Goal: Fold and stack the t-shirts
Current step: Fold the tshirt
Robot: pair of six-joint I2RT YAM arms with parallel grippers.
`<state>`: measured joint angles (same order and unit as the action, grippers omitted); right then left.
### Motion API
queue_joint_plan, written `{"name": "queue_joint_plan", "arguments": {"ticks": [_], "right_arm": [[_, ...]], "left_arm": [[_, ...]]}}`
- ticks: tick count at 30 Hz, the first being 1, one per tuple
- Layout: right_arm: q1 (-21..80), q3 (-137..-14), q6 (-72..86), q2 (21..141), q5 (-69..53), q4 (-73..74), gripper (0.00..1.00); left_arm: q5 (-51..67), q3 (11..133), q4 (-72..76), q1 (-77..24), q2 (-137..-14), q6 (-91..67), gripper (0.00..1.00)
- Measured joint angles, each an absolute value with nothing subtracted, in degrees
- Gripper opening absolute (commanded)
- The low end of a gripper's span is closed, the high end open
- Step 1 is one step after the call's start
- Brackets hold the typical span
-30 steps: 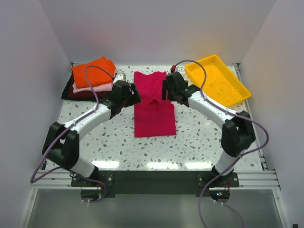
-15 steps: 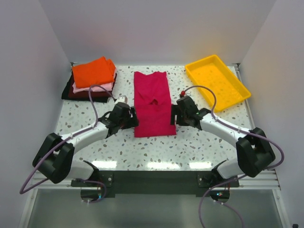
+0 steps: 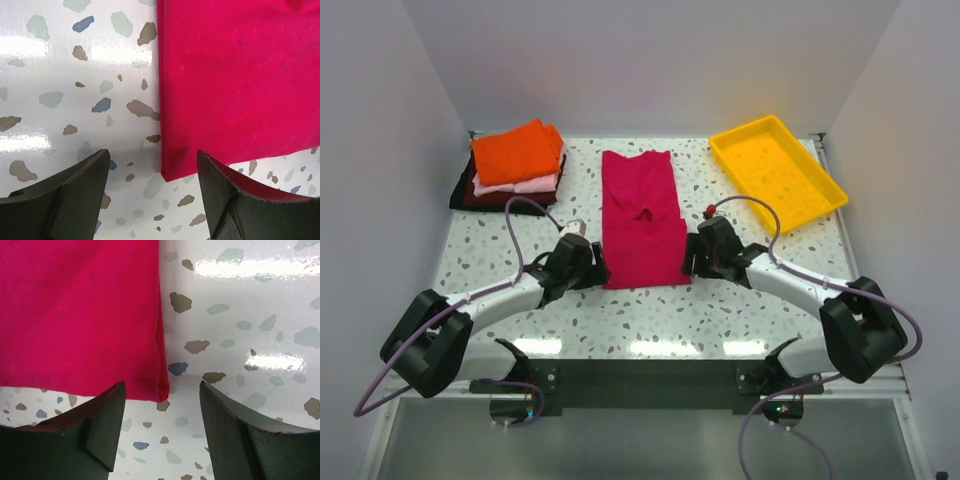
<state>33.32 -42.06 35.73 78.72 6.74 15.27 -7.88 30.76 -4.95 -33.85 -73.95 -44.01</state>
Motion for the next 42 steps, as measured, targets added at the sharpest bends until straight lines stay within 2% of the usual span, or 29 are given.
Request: {"name": "queue_joint_plan", "arguments": {"ticks": [9,12,13,17,42], "right_arm": [[34.44,-40.45,37.41,84.25,5.15,11.46,0.56],[35.05,-40.51,37.71,85.10,5.58,10.33,0.49],[35.20,-40.51,37.80,85.21,5.87,10.04,0.47],[35.48,-40.51,38.48,86.04,6.68,8.99,0.26],[36.88,-38.87,40.14,84.99,7.97,7.70,0.25]], "left_arm": [[-7.81,30.04,-3.86,-33.85,-74.26,-44.38,0.73],[-7.75,29.32,-3.49,-33.89,-74.26,-44.40,0.73],[-7.73,29.12,-3.18,-33.91,-74.22,-44.42,0.73],[-7.75,28.62,-2.26,-34.09,-74.11,-44.47,0.71],[-8.27,25.87,2.50,-38.04,-74.24,-46.98,0.43]]}}
